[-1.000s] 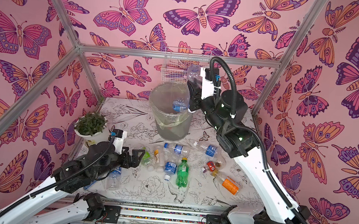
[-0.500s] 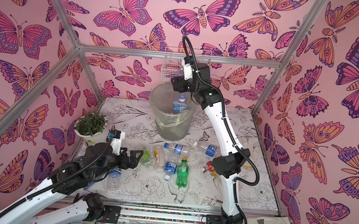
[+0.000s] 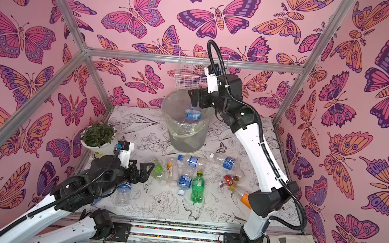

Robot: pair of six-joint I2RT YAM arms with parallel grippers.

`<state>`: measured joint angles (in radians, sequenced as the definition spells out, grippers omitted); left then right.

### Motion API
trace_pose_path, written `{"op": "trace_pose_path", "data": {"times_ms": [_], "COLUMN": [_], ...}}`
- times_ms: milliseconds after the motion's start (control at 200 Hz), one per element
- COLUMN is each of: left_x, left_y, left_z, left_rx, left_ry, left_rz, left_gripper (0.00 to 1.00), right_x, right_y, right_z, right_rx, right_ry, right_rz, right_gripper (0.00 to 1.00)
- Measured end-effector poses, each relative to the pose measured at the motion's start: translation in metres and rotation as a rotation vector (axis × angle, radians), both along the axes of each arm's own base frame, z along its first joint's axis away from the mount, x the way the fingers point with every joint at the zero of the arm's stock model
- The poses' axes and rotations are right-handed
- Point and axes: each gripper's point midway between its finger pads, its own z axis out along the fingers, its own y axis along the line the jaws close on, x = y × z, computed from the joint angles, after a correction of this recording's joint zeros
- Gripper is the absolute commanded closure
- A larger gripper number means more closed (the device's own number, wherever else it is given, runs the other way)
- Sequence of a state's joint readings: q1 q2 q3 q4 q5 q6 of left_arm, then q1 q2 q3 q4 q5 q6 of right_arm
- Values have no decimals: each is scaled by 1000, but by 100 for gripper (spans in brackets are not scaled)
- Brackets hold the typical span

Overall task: Throw the plastic bottles in the bin
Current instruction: Throw the plastic bottle into the trash bin, then pick up the plastic bottle from the center of the table.

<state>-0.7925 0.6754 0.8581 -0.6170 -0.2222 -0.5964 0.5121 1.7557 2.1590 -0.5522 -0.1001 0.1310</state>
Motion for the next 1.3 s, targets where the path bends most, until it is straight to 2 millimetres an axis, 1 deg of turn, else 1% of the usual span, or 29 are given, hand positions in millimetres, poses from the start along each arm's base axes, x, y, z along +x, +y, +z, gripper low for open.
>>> {"op": "trace_pose_path", "data": {"times_ms": [65,180,315,426,476,546,681,761,836,906,966,1172,1257,1302], "left_x": [0,0,1,3,3,4,6,10,13,17,23,40,47,52], "left_y": [0,1,0,-2,-2,-2,-4,-6,-9,-10,-9,-1,1,2], "left_z": [0,-1,-4,-7,-9,-12,-23,-33,-45,-58,-70,-111,-123,-129], "left_rx": [1,5,13,23,26,28,45,62,86,104,114,113,109,106], "left_ry": [2,3,11,21,27,36,66,99,135,181,227,366,407,423], "left_rz": [0,3,3,4,6,12,22,35,47,64,90,185,220,237], "left_gripper": [1,1,1,1,1,1,1,1,1,1,1,1,1,1], "right_x": [1,3,3,-6,-15,-32,-69,-90,-105,-116,-125,-157,-172,-179], "right_y": [0,1,1,-6,-11,-22,-46,-61,-72,-81,-87,-111,-123,-129], "right_z": [1,-11,-36,-55,-62,-66,-63,-65,-74,-92,-116,-225,-261,-275], "right_rx": [2,-11,-39,-62,-70,-70,-42,-24,-11,-2,2,-25,-29,-27], "right_ry": [-5,17,65,105,117,119,99,94,105,138,182,405,482,511], "right_rz": [-1,-2,-3,-10,-12,-19,-41,-63,-84,-105,-120,-204,-251,-274], "right_gripper": [1,1,1,1,1,1,1,1,1,1,1,1,1,1]}}
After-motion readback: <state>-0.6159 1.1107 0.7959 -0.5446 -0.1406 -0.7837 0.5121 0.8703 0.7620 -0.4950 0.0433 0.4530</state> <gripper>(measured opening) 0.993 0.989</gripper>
